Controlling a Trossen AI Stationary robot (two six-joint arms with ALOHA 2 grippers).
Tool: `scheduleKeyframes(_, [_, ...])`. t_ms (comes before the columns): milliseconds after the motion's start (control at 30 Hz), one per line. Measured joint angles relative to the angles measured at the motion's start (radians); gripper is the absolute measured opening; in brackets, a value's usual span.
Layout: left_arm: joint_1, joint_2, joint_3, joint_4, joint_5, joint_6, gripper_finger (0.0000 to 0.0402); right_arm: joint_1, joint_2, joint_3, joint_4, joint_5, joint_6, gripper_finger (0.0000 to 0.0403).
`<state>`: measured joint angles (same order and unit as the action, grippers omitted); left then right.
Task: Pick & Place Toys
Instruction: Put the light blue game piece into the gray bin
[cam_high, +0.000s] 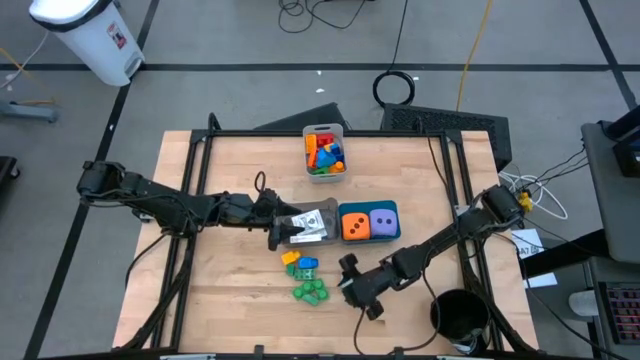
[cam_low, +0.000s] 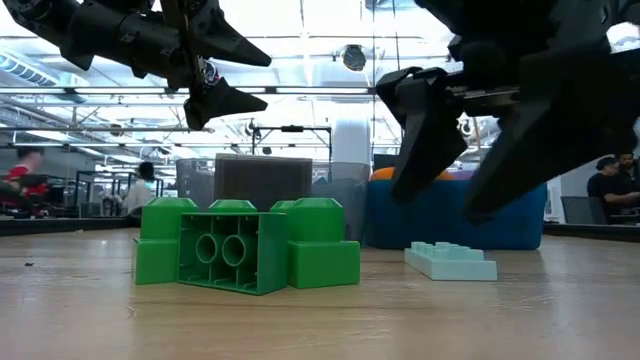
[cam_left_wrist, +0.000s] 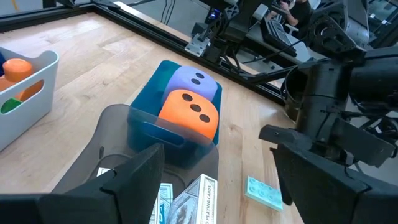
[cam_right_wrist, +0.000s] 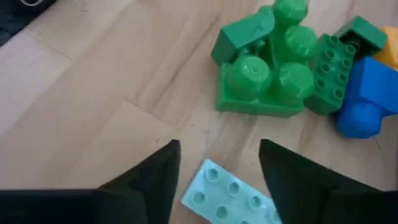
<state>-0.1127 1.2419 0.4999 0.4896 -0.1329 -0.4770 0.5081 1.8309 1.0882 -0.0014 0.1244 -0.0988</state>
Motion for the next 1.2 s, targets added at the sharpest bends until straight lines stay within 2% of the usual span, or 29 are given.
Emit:
scheduleKeyframes(233, [0.000,0.000,0.000,0.000,0.000,0.011,0.0319,-0.017,-0.006,0.000,-0.088,-0.050,-0.009,0.0278])
scheduleKeyframes(367, [0.000,0.000,0.000,0.000,-0.002,0.011,0.0319,-0.037,-0.006,0.000,-0.131,-0.078,-0.099,0.0292])
scheduleKeyframes(533, [0.000,0.000,0.000,0.000,-0.019,0.010,0.0319,-0.085,-0.006,0.000,-0.157,-0.180,-0.184,0.0282])
scheduleKeyframes(633, [0.000,0.000,0.000,0.000,-0.026,0.010,0.0319,-0.115,0.001,0.000,-0.167,-0.205,-0.252,0.0273])
scheduleKeyframes(900, [0.000,0.000,0.000,0.000,-0.026,0.008,0.0319,-0.154,0.002,0.000,-0.168,-0.207,-0.396,0.0265])
scheduleKeyframes(1033, [0.000,0.000,0.000,0.000,-0.026,0.008,0.0319,-0.176,0.002,0.000,-0.170,-0.214,-0.403,0.0260])
scheduleKeyframes(1200, [0.000,0.000,0.000,0.000,-0.026,0.028,0.0319,-0.209,0.003,0.000,-0.177,-0.379,-0.340,0.0239])
